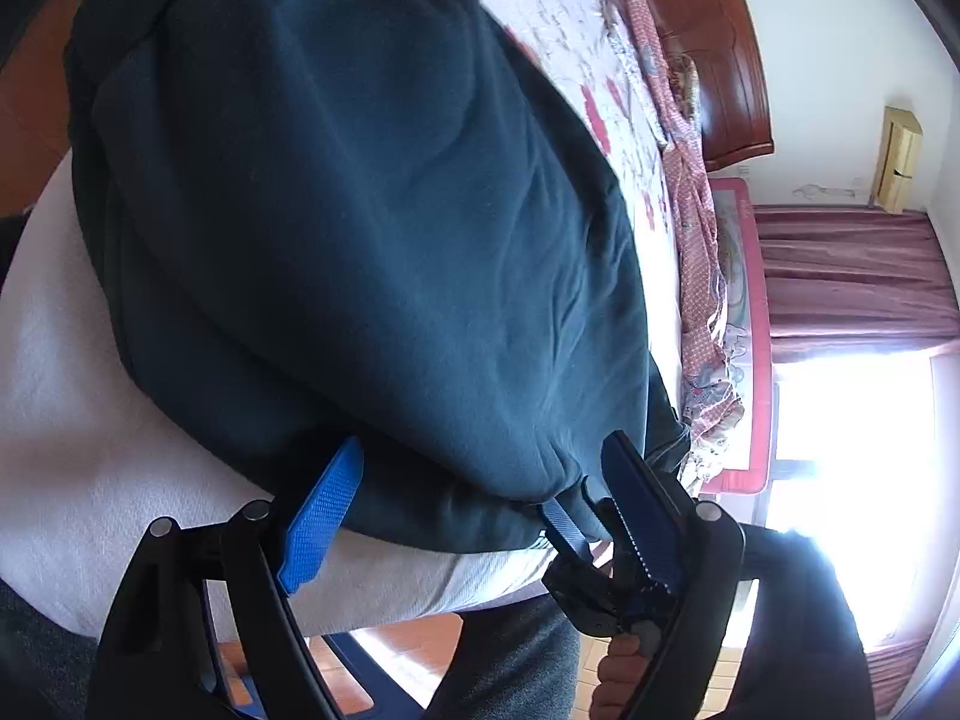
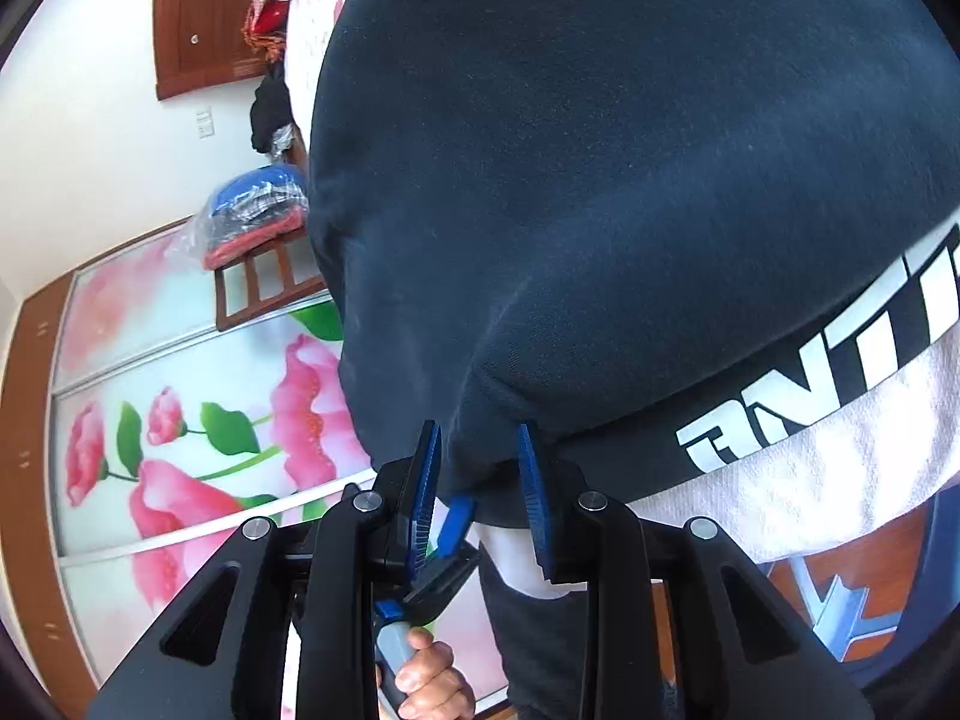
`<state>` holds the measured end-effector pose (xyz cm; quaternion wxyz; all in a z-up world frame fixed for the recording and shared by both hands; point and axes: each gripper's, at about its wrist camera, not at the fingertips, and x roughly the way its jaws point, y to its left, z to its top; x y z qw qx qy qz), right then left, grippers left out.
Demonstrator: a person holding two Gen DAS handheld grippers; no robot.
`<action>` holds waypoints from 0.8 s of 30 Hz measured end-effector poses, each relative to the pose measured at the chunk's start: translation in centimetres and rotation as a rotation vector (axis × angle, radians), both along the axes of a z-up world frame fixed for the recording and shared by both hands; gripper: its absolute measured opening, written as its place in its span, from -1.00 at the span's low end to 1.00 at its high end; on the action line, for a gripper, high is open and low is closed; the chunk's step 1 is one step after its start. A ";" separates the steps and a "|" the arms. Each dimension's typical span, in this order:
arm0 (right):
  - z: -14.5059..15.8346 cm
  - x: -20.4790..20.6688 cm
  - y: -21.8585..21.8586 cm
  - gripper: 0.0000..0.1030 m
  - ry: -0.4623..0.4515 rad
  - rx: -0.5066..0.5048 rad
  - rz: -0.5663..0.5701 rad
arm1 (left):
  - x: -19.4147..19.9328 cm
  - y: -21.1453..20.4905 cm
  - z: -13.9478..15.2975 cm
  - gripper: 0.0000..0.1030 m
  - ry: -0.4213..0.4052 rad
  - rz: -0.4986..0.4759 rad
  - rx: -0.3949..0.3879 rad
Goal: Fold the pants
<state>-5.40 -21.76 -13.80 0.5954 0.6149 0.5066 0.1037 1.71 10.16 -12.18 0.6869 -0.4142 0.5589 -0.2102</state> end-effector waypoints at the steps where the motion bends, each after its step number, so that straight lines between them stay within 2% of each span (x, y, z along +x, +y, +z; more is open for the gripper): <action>1: 0.1 0.0 0.0 -0.49 0.006 -0.020 0.000 | 0.0 -0.2 0.1 0.59 -0.003 -0.007 0.018; 3: -0.7 -0.2 0.0 -0.49 0.048 0.016 -0.007 | 0.3 -0.6 -0.4 0.60 0.017 -0.024 0.033; 4: -0.8 -0.1 0.1 -0.49 0.060 0.001 -0.003 | 0.7 0.4 -0.3 0.60 0.020 -0.025 0.031; 5: -0.6 0.0 0.1 -0.64 0.031 0.002 -0.008 | 1.0 0.8 -0.4 0.60 0.024 -0.019 0.022; 6: -0.3 0.1 0.3 -1.00 0.013 -0.014 0.013 | 1.2 0.7 -0.5 0.60 0.025 -0.012 0.018; 8: 0.3 0.4 0.8 -1.00 -0.009 -0.024 0.044 | 1.4 0.6 0.1 0.52 -0.013 0.004 0.038; 9: 0.7 0.7 0.7 -1.00 -0.026 -0.026 0.056 | 1.5 0.5 0.3 0.15 -0.023 0.007 0.057; 11: 1.7 1.2 0.8 -1.00 -0.048 -0.064 0.103 | 1.5 0.7 0.2 -0.24 -0.017 0.021 0.067; 12: 2.4 1.2 0.5 -1.00 -0.055 -0.089 0.118 | 1.4 1.0 0.1 -0.54 -0.015 0.029 0.060; 14: 3.3 0.5 -0.4 -1.00 -0.068 -0.102 0.102 | 0.9 1.7 0.3 -0.72 -0.025 0.057 0.034; 15: 3.3 0.2 -1.0 -0.97 -0.081 -0.053 0.089 | 0.6 1.8 0.7 -0.81 -0.042 0.056 0.028; 16: 3.5 -0.1 -1.7 -0.85 -0.080 -0.051 0.074 | 0.2 1.9 1.3 -0.82 -0.061 0.050 0.023; 17: 4.2 -0.4 -2.6 -0.43 -0.087 -0.096 0.064 | -0.1 2.0 1.8 -0.83 -0.073 0.043 0.024; 18: 4.9 -0.7 -3.5 -0.16 -0.113 -0.124 0.053 | -0.3 1.9 2.2 -0.86 -0.089 0.026 0.016; 21: 6.8 -2.0 -7.4 -0.11 -0.150 -0.198 -0.008 | -1.2 2.7 3.1 -0.87 -0.094 0.019 -0.027; 23: 8.9 -2.7 -10.5 -0.09 -0.167 -0.338 -0.055 | -1.9 3.2 3.7 -0.87 -0.104 -0.006 0.006; 24: 10.1 -3.0 -12.1 0.19 -0.175 -0.421 -0.073 | -2.3 3.3 3.7 -0.87 -0.097 -0.019 -0.007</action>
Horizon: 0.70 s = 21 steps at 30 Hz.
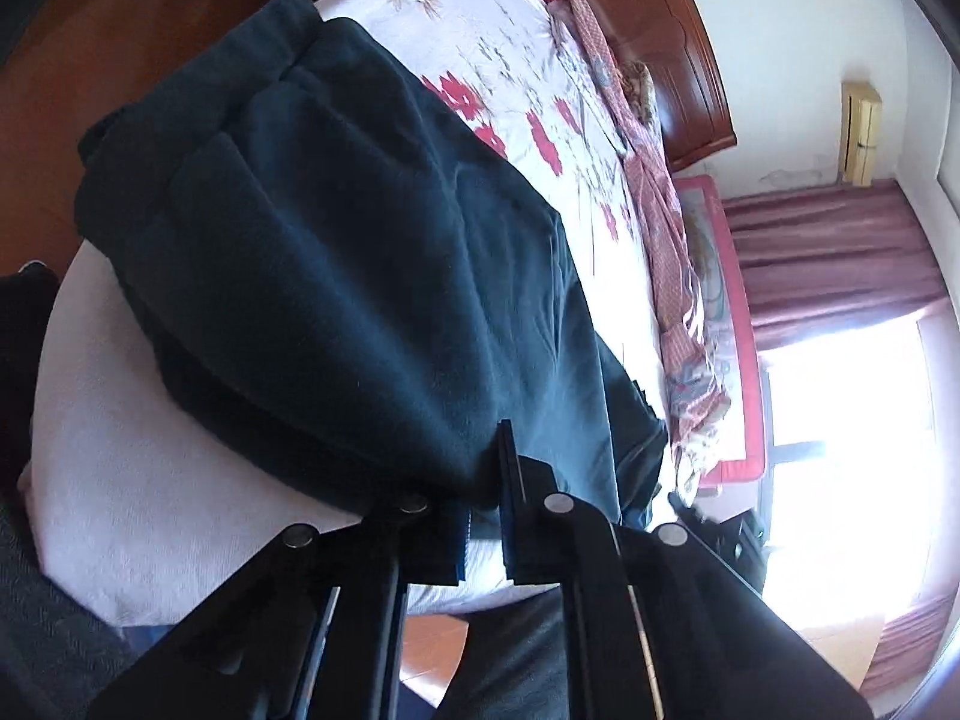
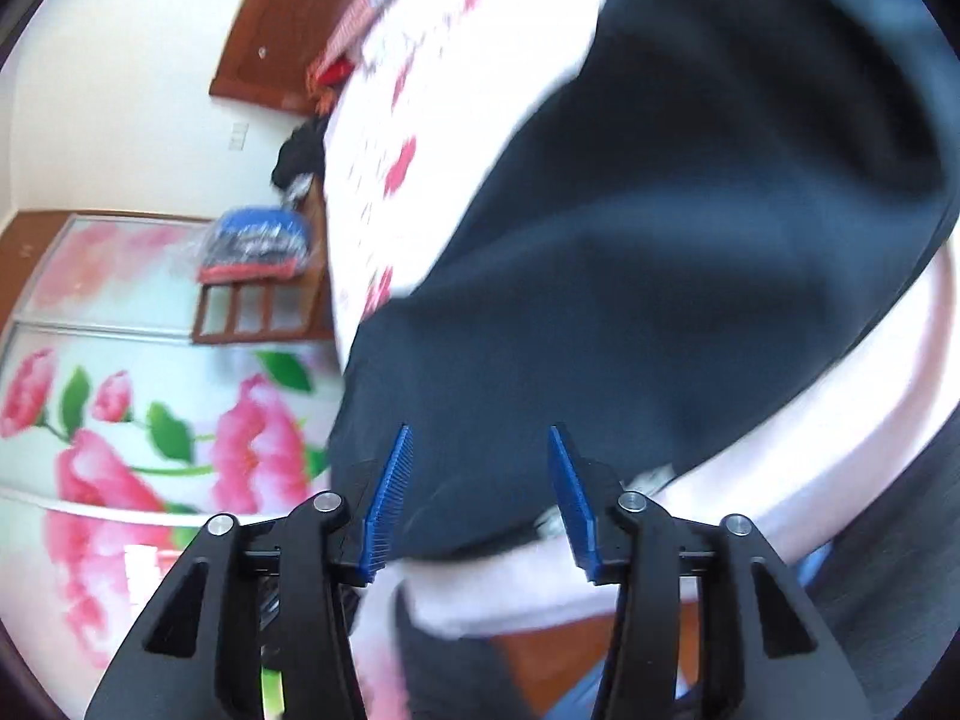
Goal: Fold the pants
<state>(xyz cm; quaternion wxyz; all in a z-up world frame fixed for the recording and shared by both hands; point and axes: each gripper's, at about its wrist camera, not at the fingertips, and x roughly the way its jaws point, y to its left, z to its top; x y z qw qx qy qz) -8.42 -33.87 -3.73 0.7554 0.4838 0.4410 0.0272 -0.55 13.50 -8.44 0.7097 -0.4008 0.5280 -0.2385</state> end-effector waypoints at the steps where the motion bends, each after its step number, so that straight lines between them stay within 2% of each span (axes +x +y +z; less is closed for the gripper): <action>1: 1.1 -0.2 -1.5 0.31 0.002 -0.095 -0.036 | -0.2 0.2 0.0 -0.87 0.008 0.000 -0.004; 5: 5.1 1.0 -7.8 0.35 0.036 -0.509 -0.172 | -0.7 0.3 -0.2 -0.87 0.036 -0.029 0.041; 8: 5.6 4.9 -10.6 0.35 0.107 -0.817 -0.168 | -0.1 0.5 -1.2 -0.86 0.068 -0.033 0.083; 10: 4.5 8.3 -10.9 0.35 0.150 -0.919 -0.070 | 0.6 0.2 -1.7 -0.84 0.124 -0.043 0.088; 11: 4.1 9.0 -11.5 0.35 0.139 -0.945 -0.044 | 0.5 0.2 -1.6 -0.76 0.129 -0.033 0.085; 12: 3.5 10.2 -11.3 0.35 0.147 -0.998 0.017 | 0.5 0.1 -1.3 -0.59 0.129 -0.051 0.080; 14: 2.1 12.8 -10.0 0.35 0.202 -1.170 0.097 | 0.0 0.1 0.2 -0.37 0.096 -0.078 0.152; 16: 0.4 15.2 -8.4 0.35 0.269 -1.295 0.213 | -0.3 0.4 1.7 -0.31 0.065 -0.106 0.189; 17: -0.6 15.9 -7.9 0.35 0.294 -1.368 0.250 | -0.6 0.8 2.3 -0.21 0.057 -0.107 0.198; 19: -2.6 16.9 -7.9 0.35 0.352 -1.433 0.337 | -0.6 1.6 3.8 -0.07 0.037 -0.090 0.195; 20: -2.8 17.0 -8.0 0.22 0.358 -1.421 0.366 | -0.7 1.9 4.4 -0.01 0.026 -0.081 0.201; 21: -3.0 17.1 -8.3 -0.44 0.378 -1.397 0.398 | -0.8 2.1 5.0 0.06 0.013 -0.075 0.206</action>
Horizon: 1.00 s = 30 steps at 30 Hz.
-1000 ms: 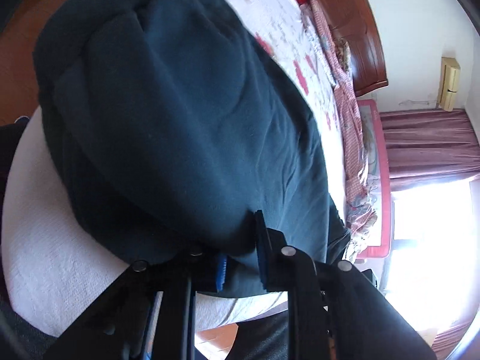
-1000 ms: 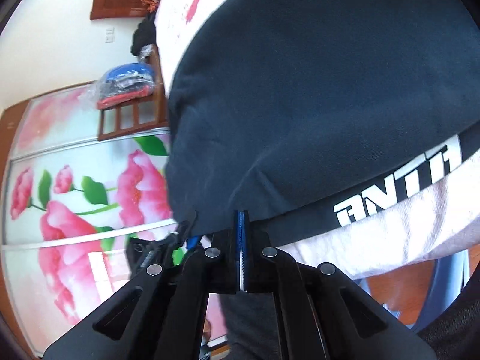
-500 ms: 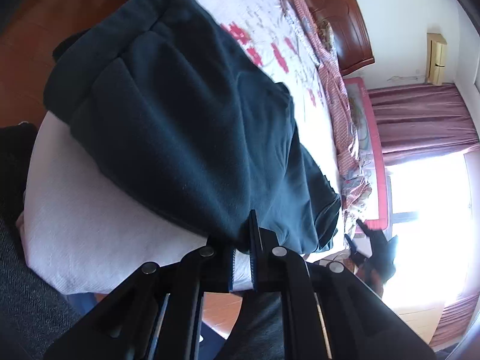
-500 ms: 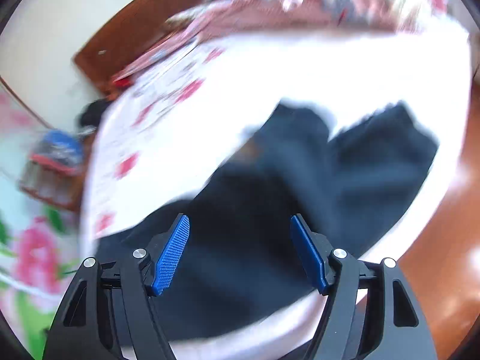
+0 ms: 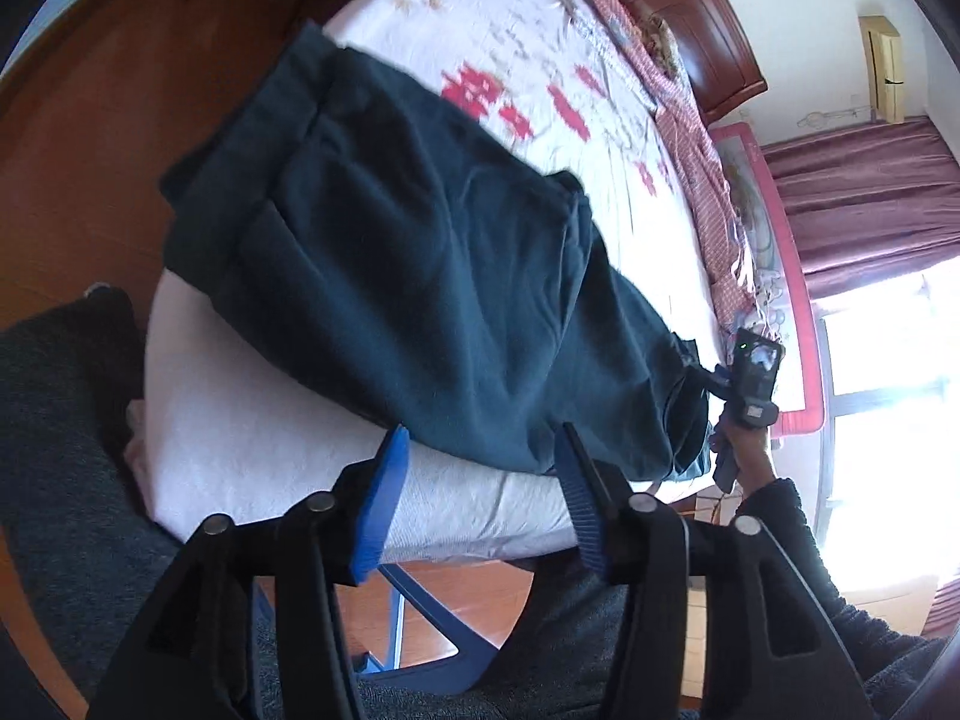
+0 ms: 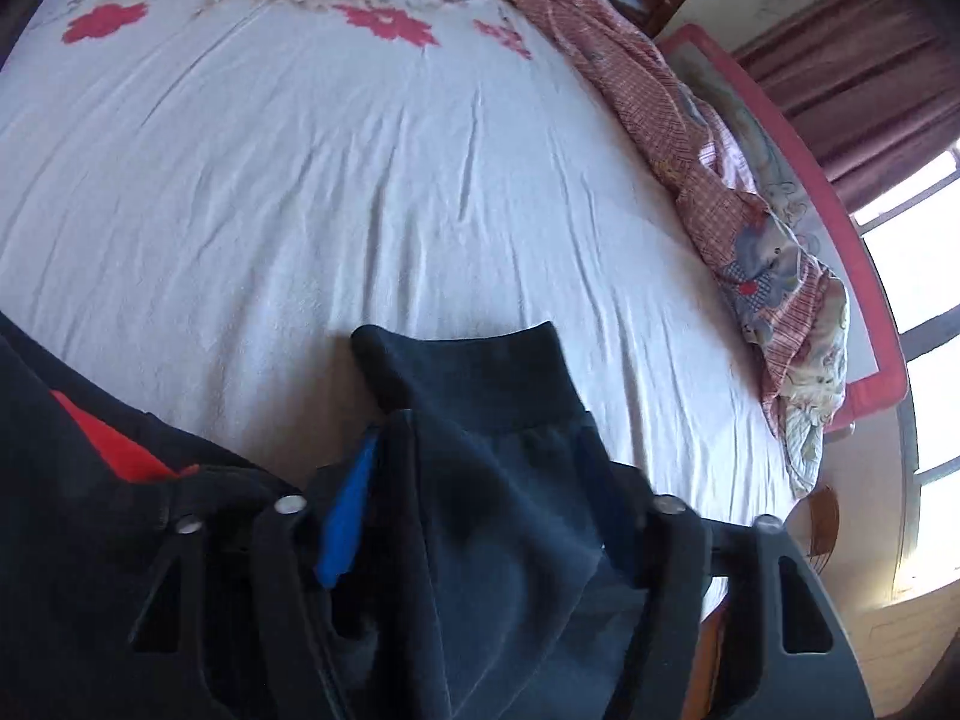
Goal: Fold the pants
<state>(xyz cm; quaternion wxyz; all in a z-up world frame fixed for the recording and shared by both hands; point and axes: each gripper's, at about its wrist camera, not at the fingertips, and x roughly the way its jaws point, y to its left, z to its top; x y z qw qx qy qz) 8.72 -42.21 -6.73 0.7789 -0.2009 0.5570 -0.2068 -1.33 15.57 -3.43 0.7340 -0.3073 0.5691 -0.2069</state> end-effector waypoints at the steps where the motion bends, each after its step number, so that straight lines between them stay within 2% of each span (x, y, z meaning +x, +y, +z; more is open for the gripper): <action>1: 0.2 0.0 -0.4 -0.76 0.015 0.026 -0.005 | 0.2 0.2 0.7 0.08 -0.014 0.003 0.004; 2: 1.0 -0.1 -0.9 -0.86 -0.014 0.053 -0.021 | 0.3 0.2 1.3 0.08 -0.028 0.011 0.011; 4: 3.3 -1.3 -3.0 -0.86 -0.125 0.179 -0.095 | 0.9 -0.1 2.7 0.10 -0.083 0.008 0.010; 7: 7.7 -5.3 -7.6 -0.86 -0.355 0.409 -0.240 | 2.0 -1.9 5.3 0.23 -0.208 -0.028 0.035; 10: 10.7 -11.4 -12.9 -0.86 -0.586 0.620 -0.384 | 3.2 -4.4 7.2 0.28 -0.298 -0.073 0.022; 12: 11.2 -16.1 -15.8 -0.86 -0.736 0.757 -0.474 | 4.1 -6.1 7.6 0.29 -0.315 -0.095 -0.007; 15: 9.2 -21.7 -19.8 -0.86 -0.848 0.894 -0.592 | 5.1 -8.1 7.3 0.31 -0.306 -0.138 -0.017; 20: 0.6 -27.8 -22.7 -0.86 -0.825 1.007 -0.859 | 5.6 -11.6 6.1 0.31 -0.267 -0.201 0.008; 23: -3.7 -30.2 -22.7 -0.86 -0.874 1.093 -0.962 | 4.8 -12.5 5.6 0.31 -0.247 -0.222 0.026; 27: -4.8 -30.8 -22.4 -0.86 -0.919 1.114 -1.030 | 4.5 -12.8 5.3 0.31 -0.237 -0.218 0.045; 30: -4.4 -30.9 -22.2 -0.84 -0.872 1.063 -1.057 | 4.8 -12.2 5.8 0.36 -0.279 -0.196 0.095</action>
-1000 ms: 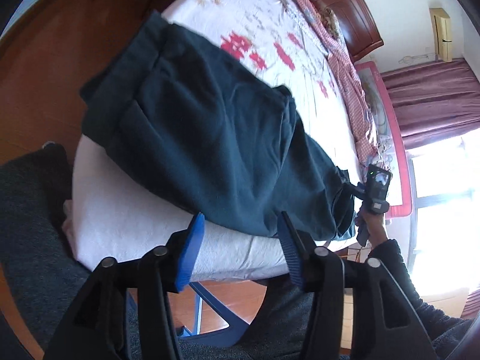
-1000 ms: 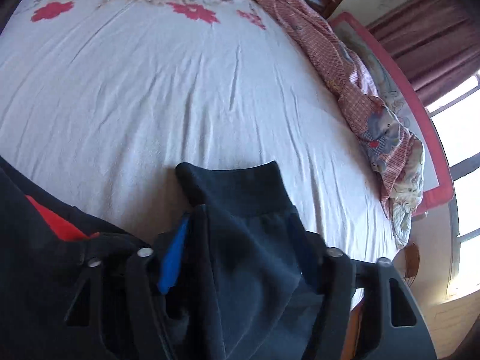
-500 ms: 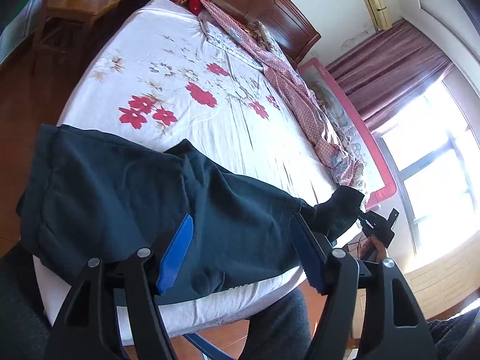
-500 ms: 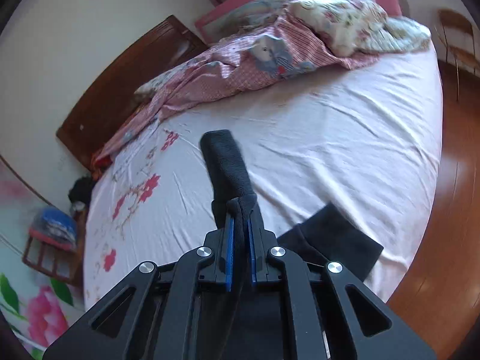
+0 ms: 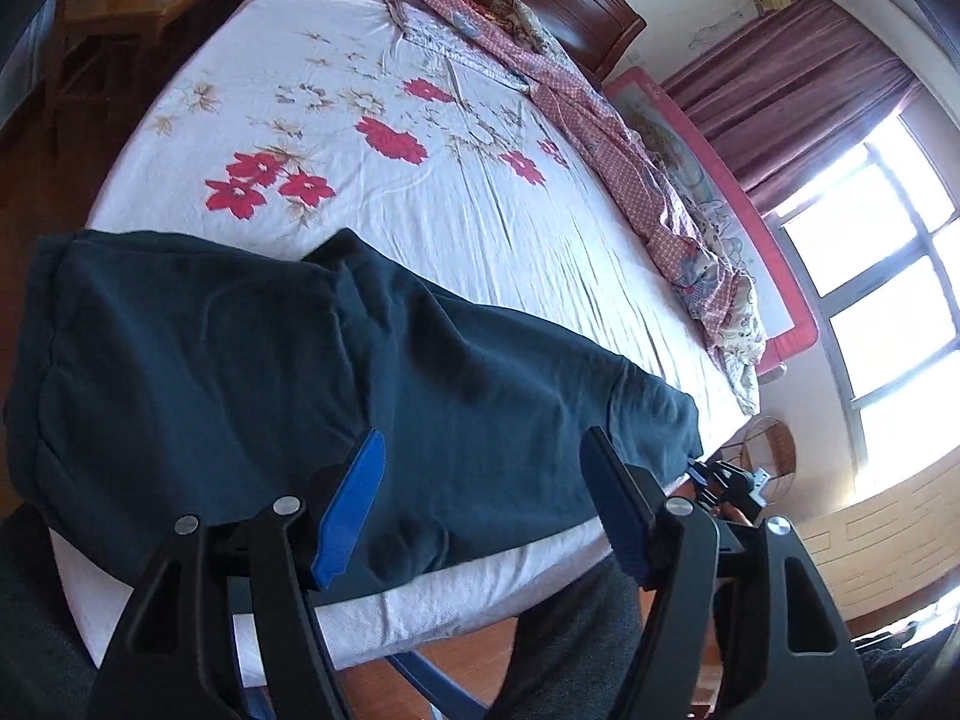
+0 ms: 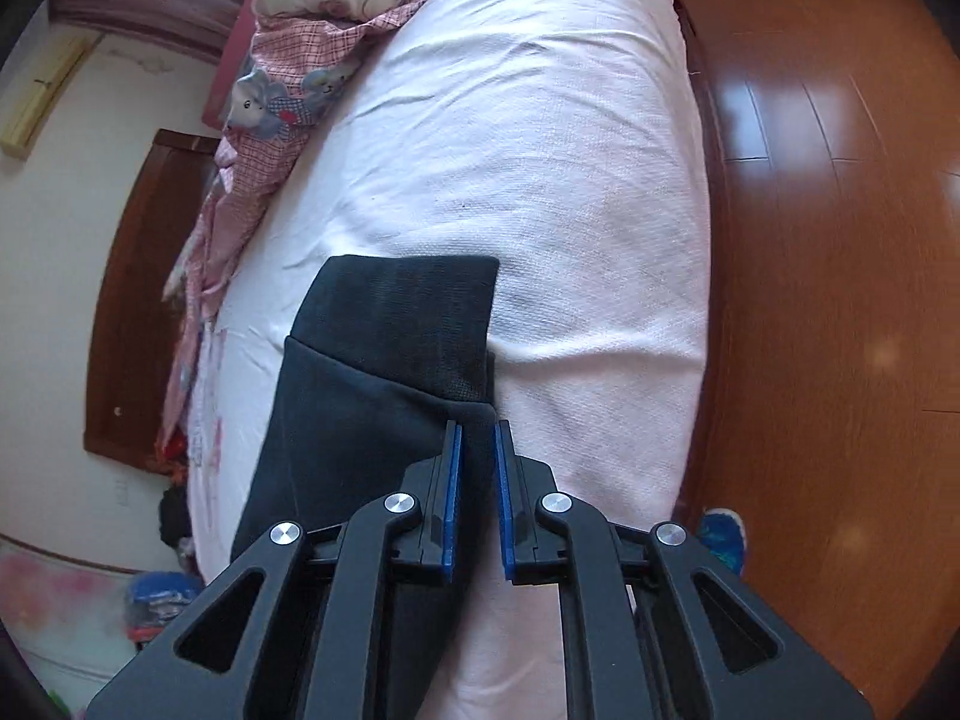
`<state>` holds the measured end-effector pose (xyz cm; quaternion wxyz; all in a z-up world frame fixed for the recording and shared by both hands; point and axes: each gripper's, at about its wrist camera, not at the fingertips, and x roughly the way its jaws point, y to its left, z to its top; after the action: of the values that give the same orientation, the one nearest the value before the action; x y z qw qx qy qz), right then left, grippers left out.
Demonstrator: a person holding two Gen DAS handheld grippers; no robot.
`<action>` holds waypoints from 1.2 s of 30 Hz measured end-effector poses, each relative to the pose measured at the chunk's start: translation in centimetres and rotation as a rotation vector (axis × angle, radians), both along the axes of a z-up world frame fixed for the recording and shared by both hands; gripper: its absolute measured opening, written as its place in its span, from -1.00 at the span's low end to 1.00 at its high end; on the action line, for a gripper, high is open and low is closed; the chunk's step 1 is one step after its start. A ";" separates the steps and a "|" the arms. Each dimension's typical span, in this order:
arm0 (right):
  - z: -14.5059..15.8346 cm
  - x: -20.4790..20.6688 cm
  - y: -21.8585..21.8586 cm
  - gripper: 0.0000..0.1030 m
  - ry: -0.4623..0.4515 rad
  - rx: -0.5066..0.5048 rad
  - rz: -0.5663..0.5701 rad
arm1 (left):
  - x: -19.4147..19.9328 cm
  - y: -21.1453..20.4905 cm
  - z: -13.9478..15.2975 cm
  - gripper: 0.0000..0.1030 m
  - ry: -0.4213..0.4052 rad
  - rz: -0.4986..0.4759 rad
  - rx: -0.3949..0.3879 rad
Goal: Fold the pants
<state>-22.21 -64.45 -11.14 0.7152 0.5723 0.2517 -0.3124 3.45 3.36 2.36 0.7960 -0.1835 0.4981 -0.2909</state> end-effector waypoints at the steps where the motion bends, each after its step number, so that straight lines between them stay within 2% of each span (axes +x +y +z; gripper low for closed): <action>1: 0.0 -0.1 0.0 -0.81 -0.014 0.018 -0.007 | 0.2 0.4 0.0 0.40 -0.012 0.023 0.021; 2: -0.1 -0.2 -0.1 -0.39 0.002 0.043 -0.014 | 0.3 0.7 -0.1 0.47 -0.028 0.042 0.025; 3: -0.1 -0.3 -0.1 0.15 -0.004 0.055 -0.020 | 0.5 1.1 0.0 0.52 -0.050 0.064 0.034; 4: -0.1 -0.6 0.1 0.25 -0.034 0.059 -0.034 | 0.8 1.6 -0.1 0.55 -0.075 0.102 0.067; 6: -0.6 -0.6 0.1 0.27 -0.111 0.097 -0.028 | 1.9 2.1 -0.6 0.65 -0.091 0.148 0.110; 8: -1.3 0.0 0.1 0.27 -0.144 0.141 -0.023 | 3.2 1.9 -0.7 0.69 -0.127 0.153 0.141; 9: -1.4 0.7 0.2 0.33 -0.170 0.149 0.004 | 3.7 1.6 -0.7 0.78 -0.143 0.140 0.135; 13: -0.4 2.6 0.8 0.40 -0.053 0.054 0.061 | 6.8 -1.0 -1.6 0.79 -0.114 0.048 0.095; 15: 0.0 2.4 0.9 0.40 -0.046 0.052 0.066 | 7.9 -2.0 -1.5 0.79 -0.159 0.052 0.167; 17: 0.7 1.5 0.9 0.40 0.007 0.014 0.046 | 9.5 -3.3 -1.2 0.79 -0.194 -0.042 0.184; 20: 2.5 -0.5 1.6 0.40 0.068 -0.052 -0.007 | 11.8 -5.9 -2.5 0.77 -0.183 -0.205 0.347; 21: 3.0 -0.9 2.0 0.40 0.053 -0.071 0.012 | 12.1 -6.3 -2.9 0.76 -0.188 -0.225 0.391; 23: 4.3 -1.1 3.1 0.40 0.069 -0.110 0.060 | 13.0 -6.8 -4.1 0.72 -0.132 -0.293 0.359; 25: 5.3 -0.9 4.0 0.40 0.065 -0.118 0.098 | 13.3 -7.6 -5.6 0.63 -0.105 -0.322 0.396; 27: 5.7 -0.7 4.6 0.40 0.027 -0.095 0.130 | 13.7 -8.0 -7.2 0.31 -0.056 -0.348 0.387; 28: 6.0 -0.5 5.0 0.40 0.018 -0.089 0.138 | 13.8 -8.3 -7.9 0.22 -0.045 -0.348 0.408; 29: 6.2 -0.2 5.4 0.40 0.018 -0.089 0.151 | 14.0 -8.3 -8.4 -0.04 -0.040 -0.339 0.421; 30: 6.4 0.4 5.8 0.40 0.003 -0.084 0.176 | 14.4 -7.9 -8.7 -0.24 -0.019 -0.322 0.410; 31: 6.6 1.0 6.1 0.40 -0.007 -0.081 0.187 | 14.8 -7.4 -8.8 -0.35 0.002 -0.298 0.392; 32: 6.9 1.7 6.4 0.40 -0.011 -0.083 0.200 | 15.1 -7.0 -8.8 -0.58 0.005 -0.278 0.386; 33: 7.1 2.5 6.8 0.40 -0.025 -0.081 0.229 | 15.3 -6.8 -8.4 -0.68 -0.004 -0.277 0.388; 36: 7.6 4.6 7.8 0.40 -0.034 -0.088 0.283 | 15.4 -7.5 -6.5 -0.75 -0.072 -0.325 0.442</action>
<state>-17.64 -56.62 -3.56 0.7807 0.5043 0.3039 -0.2095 18.87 -4.10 -4.18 0.7766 0.0873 0.5439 -0.3056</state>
